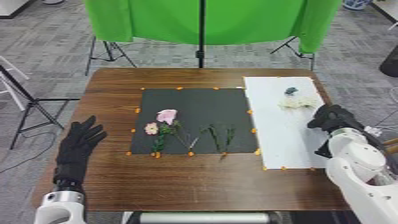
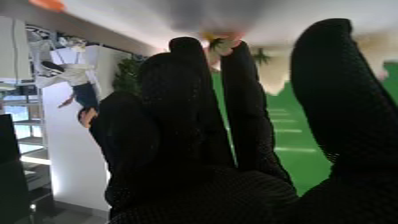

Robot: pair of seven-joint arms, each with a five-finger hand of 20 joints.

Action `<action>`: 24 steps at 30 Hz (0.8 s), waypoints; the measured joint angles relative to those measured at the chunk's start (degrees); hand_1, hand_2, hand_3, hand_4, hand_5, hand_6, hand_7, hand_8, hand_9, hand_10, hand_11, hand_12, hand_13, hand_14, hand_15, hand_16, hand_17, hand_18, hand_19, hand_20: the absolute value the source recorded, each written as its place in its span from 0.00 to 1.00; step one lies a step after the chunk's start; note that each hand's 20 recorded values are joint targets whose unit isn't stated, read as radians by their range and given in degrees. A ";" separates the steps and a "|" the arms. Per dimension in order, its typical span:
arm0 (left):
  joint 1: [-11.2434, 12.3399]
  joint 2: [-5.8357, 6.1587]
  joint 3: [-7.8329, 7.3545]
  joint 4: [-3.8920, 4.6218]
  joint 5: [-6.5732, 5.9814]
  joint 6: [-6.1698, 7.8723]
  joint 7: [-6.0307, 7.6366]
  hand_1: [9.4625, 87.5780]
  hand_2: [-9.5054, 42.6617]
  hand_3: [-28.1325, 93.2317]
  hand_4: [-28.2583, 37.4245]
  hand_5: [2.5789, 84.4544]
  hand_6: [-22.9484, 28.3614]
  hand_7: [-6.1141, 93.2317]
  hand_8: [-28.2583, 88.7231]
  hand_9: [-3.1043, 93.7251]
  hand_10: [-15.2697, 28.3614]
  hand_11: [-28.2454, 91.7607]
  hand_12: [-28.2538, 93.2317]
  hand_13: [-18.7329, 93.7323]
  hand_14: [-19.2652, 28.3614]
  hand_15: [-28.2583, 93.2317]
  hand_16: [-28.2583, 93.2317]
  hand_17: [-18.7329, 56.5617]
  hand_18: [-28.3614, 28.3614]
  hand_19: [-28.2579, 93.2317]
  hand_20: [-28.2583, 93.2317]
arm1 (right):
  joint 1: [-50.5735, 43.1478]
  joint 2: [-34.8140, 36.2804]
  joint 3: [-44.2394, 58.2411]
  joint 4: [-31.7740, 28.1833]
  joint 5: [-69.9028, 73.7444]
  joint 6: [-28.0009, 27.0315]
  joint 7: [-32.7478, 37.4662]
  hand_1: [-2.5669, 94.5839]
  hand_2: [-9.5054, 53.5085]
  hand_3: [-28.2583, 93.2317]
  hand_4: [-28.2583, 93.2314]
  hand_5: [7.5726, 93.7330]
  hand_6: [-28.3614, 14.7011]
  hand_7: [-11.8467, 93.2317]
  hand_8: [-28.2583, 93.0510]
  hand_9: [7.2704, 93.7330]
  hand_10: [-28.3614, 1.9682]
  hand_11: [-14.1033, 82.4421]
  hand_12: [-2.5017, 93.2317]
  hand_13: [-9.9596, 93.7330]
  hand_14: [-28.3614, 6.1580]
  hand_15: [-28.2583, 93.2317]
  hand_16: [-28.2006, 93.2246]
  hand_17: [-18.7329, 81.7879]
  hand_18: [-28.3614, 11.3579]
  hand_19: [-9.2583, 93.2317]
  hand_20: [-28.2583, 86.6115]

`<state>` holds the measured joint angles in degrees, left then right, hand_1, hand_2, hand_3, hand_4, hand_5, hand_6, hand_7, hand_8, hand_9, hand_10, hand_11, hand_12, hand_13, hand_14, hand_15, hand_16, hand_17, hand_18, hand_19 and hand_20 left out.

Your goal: Arrange flowers

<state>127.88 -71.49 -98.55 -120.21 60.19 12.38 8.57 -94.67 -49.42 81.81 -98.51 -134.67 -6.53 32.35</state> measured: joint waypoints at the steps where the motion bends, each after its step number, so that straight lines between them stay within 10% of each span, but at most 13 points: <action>1: 0.00 0.00 0.00 0.00 0.01 0.00 -0.02 0.11 0.53 0.70 0.00 0.42 0.57 0.13 0.19 0.43 0.68 0.37 0.29 0.42 0.80 0.45 0.21 0.27 0.75 0.36 0.38 | -0.13 -0.05 -0.11 0.15 -0.63 0.08 0.06 0.47 0.00 0.82 0.08 0.55 0.67 0.30 0.16 0.58 0.42 0.34 0.27 0.80 0.59 0.81 0.48 0.74 0.36 1.00 0.72; 24: 0.29 -0.06 -0.08 -0.05 0.31 -1.48 -0.81 0.12 0.51 0.70 0.00 0.43 0.58 0.13 0.19 0.43 0.68 0.37 0.29 0.43 0.81 0.45 0.21 0.27 0.75 0.36 0.38 | -0.01 0.26 0.18 -1.96 1.77 1.35 1.26 0.49 0.00 0.83 0.07 0.48 0.73 0.29 0.15 0.61 0.45 0.35 0.26 0.83 0.63 0.80 0.49 0.75 0.37 1.00 0.73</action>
<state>128.18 -71.55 -98.63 -120.26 60.50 10.91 7.77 -94.67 -49.16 81.99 -100.47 -132.91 -5.17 33.61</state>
